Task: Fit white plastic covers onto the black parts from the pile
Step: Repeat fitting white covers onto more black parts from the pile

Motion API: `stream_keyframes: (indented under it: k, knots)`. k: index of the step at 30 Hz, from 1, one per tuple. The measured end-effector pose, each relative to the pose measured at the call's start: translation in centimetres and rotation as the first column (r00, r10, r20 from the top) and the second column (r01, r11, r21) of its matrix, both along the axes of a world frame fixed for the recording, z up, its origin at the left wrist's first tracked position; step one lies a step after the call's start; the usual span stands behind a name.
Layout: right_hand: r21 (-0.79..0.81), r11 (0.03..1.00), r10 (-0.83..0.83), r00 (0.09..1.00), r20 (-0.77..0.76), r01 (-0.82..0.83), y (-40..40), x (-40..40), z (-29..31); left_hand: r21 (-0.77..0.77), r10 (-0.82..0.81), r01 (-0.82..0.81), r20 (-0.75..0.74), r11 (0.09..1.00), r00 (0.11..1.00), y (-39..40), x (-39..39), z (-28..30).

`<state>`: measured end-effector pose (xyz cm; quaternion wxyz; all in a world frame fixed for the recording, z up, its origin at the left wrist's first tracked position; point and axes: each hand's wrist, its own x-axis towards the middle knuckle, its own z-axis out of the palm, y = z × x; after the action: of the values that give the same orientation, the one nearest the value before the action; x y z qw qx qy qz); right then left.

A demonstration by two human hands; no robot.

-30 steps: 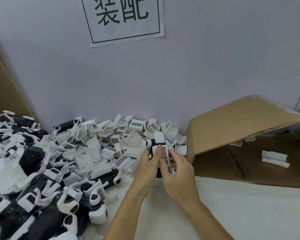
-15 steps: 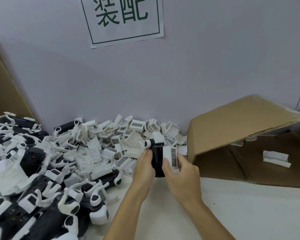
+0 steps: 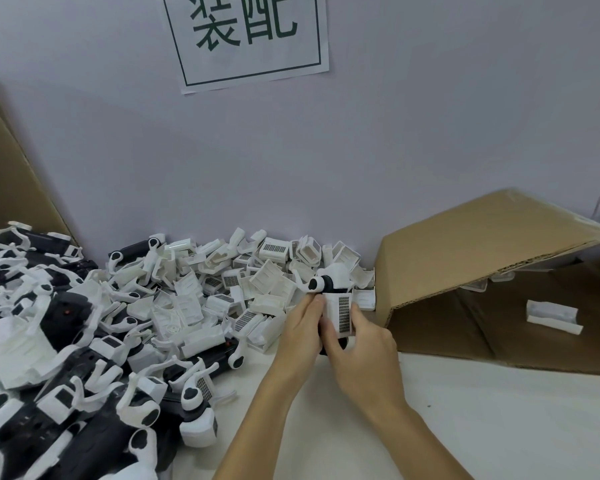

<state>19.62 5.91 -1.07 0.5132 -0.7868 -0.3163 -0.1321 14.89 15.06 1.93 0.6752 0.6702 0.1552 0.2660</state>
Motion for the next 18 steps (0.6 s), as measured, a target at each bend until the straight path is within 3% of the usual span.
stream_keyframes:
  k: [3, 5, 7, 9, 12, 18]
  knots:
    - [-0.006, 0.998, 0.068, 0.998, 0.013, -0.068, -0.2, 0.2, 0.0, 0.068, -0.015, 0.013, 0.030, 0.998, 0.999, -0.2, -0.1, 0.1]
    - [0.101, 0.972, 0.218, 0.974, -0.066, -0.211, -0.3, 0.2, 0.1, 0.072, 0.016, -0.018, 0.040, 0.997, 0.999, 0.1, -0.2, 0.1]
    - [0.313, 0.900, 0.384, 0.892, -0.238, -0.304, -0.3, 0.1, 0.5, 0.050, 0.019, -0.020, 0.020, 0.999, 1.000, 0.3, -0.4, 0.0]
    - [0.502, 0.817, 0.518, 0.742, -0.426, -0.282, -0.4, 0.0, 1.2, 0.011, 0.003, -0.003, -0.009, 1.000, 1.000, 0.1, -0.5, 0.0]
    - [0.552, 0.815, 0.523, 0.637, -0.566, -0.178, -0.4, 0.3, 2.0, 0.026, 0.025, -0.025, -0.027, 0.999, 0.999, -0.3, -0.2, -0.1]
    - [0.538, 0.835, 0.479, 0.633, -0.608, -0.115, 0.1, 0.3, 1.8, 0.060, 0.074, -0.075, 0.011, 0.995, 0.997, -1.0, 0.2, -0.8]
